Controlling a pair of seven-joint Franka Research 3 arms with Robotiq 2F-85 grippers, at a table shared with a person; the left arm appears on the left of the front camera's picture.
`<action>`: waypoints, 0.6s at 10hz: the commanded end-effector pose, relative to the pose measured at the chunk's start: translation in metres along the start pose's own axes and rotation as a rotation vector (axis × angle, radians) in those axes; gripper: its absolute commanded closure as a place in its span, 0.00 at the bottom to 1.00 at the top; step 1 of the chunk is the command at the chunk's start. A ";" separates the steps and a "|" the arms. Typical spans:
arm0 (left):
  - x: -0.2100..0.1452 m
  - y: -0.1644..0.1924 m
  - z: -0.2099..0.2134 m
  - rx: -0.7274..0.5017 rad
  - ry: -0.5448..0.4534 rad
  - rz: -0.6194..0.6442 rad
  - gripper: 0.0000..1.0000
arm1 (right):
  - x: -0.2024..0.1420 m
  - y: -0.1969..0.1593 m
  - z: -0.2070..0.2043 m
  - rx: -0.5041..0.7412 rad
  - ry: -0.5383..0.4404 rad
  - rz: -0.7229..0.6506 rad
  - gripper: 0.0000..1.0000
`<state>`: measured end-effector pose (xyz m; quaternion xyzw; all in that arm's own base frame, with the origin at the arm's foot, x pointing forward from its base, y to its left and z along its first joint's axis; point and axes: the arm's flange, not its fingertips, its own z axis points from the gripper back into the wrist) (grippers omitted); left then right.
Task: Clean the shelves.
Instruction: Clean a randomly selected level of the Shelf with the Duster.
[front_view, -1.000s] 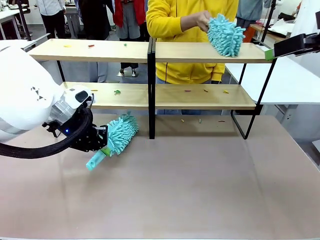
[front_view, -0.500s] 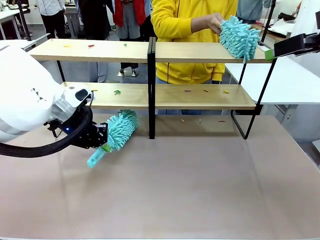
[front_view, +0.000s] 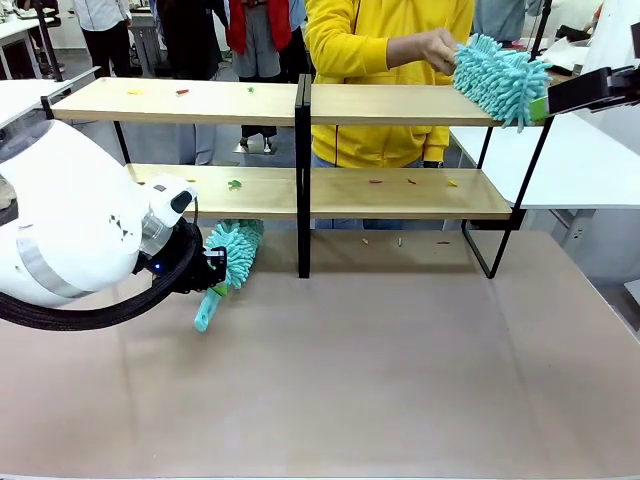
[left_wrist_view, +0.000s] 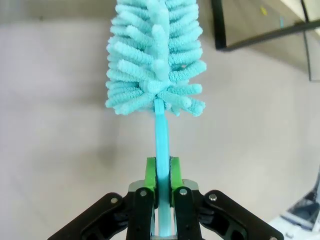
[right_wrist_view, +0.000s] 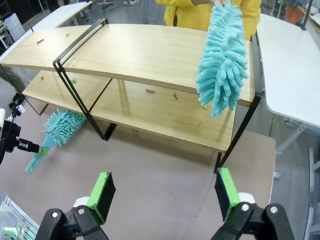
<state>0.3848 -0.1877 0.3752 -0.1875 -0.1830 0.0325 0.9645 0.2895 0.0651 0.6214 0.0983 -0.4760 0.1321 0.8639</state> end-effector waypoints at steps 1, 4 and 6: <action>0.001 -0.006 -0.008 0.087 -0.042 0.070 0.88 | 0.000 -0.002 0.000 0.006 0.000 0.006 0.00; 0.003 -0.005 -0.013 0.141 0.009 0.083 0.88 | 0.000 -0.002 0.000 0.006 0.000 0.006 0.00; 0.004 0.000 -0.010 0.192 0.002 0.135 0.88 | 0.000 -0.002 0.000 0.006 0.000 0.006 0.00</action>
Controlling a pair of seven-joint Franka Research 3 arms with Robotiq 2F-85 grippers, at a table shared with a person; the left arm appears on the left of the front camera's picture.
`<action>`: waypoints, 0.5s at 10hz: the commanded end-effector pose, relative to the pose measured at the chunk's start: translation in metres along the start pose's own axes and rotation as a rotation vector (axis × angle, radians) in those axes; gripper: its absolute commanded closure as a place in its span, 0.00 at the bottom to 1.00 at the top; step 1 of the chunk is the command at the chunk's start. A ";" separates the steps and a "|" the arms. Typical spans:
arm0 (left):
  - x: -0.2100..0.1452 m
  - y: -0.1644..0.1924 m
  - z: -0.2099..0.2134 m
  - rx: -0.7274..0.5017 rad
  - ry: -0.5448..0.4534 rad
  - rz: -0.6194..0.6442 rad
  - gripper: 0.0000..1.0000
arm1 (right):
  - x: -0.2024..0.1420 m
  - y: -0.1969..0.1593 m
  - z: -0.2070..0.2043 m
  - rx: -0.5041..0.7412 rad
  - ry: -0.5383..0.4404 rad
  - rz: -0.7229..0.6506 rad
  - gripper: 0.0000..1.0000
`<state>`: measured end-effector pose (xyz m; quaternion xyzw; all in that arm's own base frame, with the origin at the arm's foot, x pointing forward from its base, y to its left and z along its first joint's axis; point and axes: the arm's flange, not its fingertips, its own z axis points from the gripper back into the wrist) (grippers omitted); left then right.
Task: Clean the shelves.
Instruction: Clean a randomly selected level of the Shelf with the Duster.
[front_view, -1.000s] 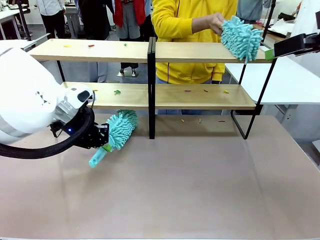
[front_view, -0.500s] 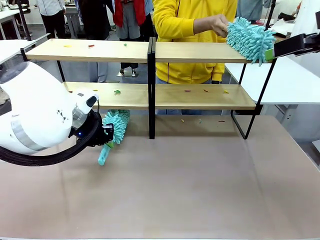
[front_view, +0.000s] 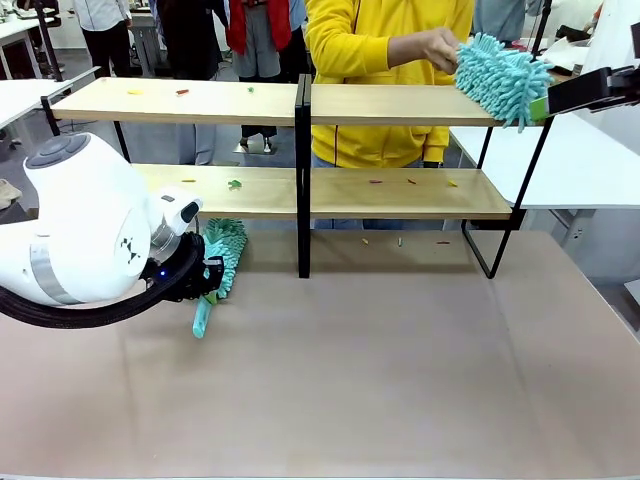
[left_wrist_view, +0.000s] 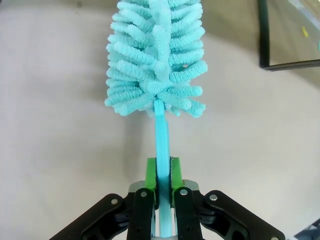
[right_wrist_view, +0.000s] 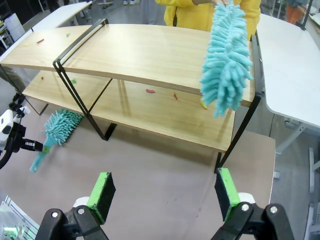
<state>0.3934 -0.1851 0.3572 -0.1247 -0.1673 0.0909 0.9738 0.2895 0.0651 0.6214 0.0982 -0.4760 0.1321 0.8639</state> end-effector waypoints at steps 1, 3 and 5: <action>0.003 -0.004 0.011 0.064 0.004 0.067 0.88 | 0.000 -0.002 0.000 0.006 0.000 0.006 0.00; 0.004 0.005 0.017 0.124 0.000 0.115 0.88 | 0.000 -0.002 0.000 0.006 0.000 0.006 0.00; 0.010 0.019 0.019 0.180 -0.018 0.165 0.88 | 0.000 -0.002 0.000 0.006 0.000 0.006 0.00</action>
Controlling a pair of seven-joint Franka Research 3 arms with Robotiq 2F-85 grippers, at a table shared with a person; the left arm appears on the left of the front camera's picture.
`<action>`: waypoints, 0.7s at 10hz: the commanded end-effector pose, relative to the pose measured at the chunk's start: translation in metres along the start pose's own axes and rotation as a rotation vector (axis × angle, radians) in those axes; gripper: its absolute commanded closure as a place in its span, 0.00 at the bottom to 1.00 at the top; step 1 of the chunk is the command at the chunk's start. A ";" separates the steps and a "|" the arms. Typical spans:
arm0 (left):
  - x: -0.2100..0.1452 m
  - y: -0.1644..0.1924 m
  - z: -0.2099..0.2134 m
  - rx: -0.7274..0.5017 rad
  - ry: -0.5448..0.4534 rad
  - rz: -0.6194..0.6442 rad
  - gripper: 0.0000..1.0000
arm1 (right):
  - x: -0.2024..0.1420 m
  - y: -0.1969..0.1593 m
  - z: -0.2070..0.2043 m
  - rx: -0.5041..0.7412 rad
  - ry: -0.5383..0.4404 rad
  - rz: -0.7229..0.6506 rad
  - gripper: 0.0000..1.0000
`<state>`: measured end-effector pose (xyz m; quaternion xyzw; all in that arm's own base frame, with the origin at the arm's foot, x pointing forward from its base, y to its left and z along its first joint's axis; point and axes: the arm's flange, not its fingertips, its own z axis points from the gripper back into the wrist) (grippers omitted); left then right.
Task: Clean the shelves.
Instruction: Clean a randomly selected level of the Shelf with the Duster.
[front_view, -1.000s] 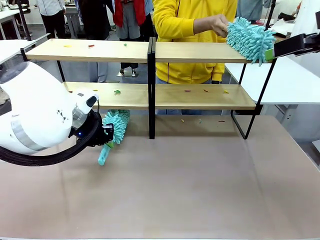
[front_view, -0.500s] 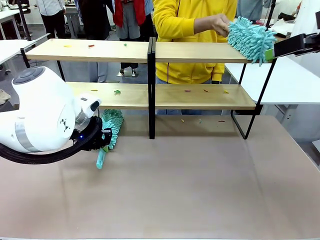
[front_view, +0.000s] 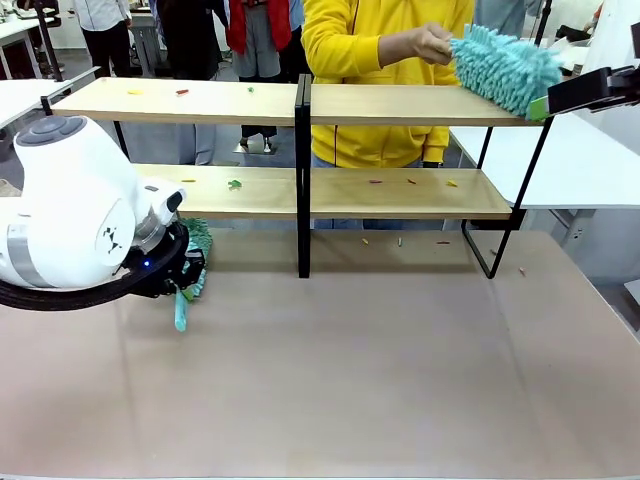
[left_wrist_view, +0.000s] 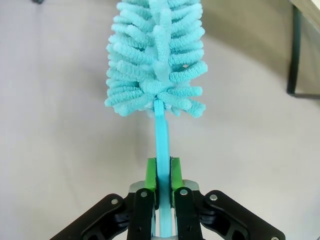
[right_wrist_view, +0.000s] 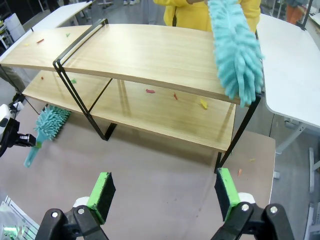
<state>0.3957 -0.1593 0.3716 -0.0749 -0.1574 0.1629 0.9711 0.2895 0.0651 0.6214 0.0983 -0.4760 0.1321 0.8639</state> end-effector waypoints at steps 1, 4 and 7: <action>0.001 0.007 0.002 0.070 -0.008 0.061 0.88 | 0.000 -0.002 0.000 0.006 0.000 0.006 0.00; 0.007 0.019 0.004 0.073 -0.017 0.104 0.88 | 0.000 -0.002 0.000 0.006 0.000 0.006 0.00; 0.008 0.028 0.004 0.119 -0.030 0.137 0.88 | 0.000 -0.002 0.000 0.006 0.000 0.006 0.00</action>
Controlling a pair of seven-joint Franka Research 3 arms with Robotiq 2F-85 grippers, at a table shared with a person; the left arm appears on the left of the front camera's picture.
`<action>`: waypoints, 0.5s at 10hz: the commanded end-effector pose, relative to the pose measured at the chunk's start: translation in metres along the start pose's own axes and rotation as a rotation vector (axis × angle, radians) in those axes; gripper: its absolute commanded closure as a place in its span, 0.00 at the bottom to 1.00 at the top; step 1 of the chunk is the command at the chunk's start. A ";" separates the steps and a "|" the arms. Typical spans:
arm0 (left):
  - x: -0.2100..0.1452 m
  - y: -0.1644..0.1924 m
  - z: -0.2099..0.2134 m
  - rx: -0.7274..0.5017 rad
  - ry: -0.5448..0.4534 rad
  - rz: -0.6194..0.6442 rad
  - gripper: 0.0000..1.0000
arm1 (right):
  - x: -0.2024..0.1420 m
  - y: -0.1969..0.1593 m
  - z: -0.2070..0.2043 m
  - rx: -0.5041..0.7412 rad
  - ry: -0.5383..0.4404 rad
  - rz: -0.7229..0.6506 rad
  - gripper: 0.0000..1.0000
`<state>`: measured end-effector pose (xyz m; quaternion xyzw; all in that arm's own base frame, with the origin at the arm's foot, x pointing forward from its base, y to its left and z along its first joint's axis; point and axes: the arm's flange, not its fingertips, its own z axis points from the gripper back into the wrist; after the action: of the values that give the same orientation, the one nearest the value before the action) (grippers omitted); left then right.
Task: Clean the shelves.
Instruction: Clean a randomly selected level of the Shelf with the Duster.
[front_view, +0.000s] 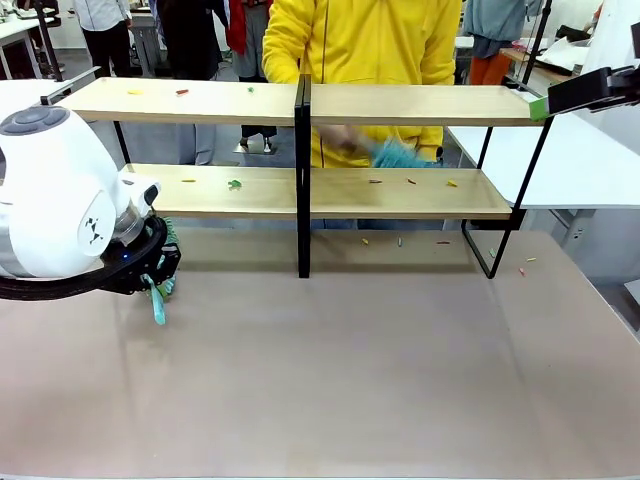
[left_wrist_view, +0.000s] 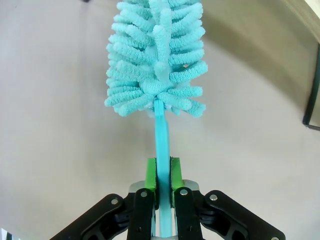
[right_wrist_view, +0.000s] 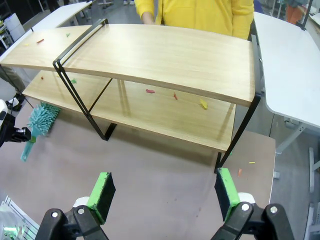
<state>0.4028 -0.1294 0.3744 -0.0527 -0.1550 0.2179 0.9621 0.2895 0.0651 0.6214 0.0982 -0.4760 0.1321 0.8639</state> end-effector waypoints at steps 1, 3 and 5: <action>-0.010 0.006 -0.001 0.082 -0.004 0.025 0.88 | 0.000 -0.002 0.000 0.006 0.000 0.006 0.00; -0.017 0.013 0.001 0.105 0.074 -0.036 0.88 | 0.000 -0.002 0.000 0.006 0.000 0.006 0.00; -0.025 0.031 0.017 0.070 0.142 -0.132 0.88 | 0.000 -0.002 0.000 0.006 0.000 0.006 0.00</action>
<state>0.3894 -0.1286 0.3690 -0.0197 -0.0998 0.1819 0.9780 0.2895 0.0652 0.6214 0.0982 -0.4760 0.1321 0.8639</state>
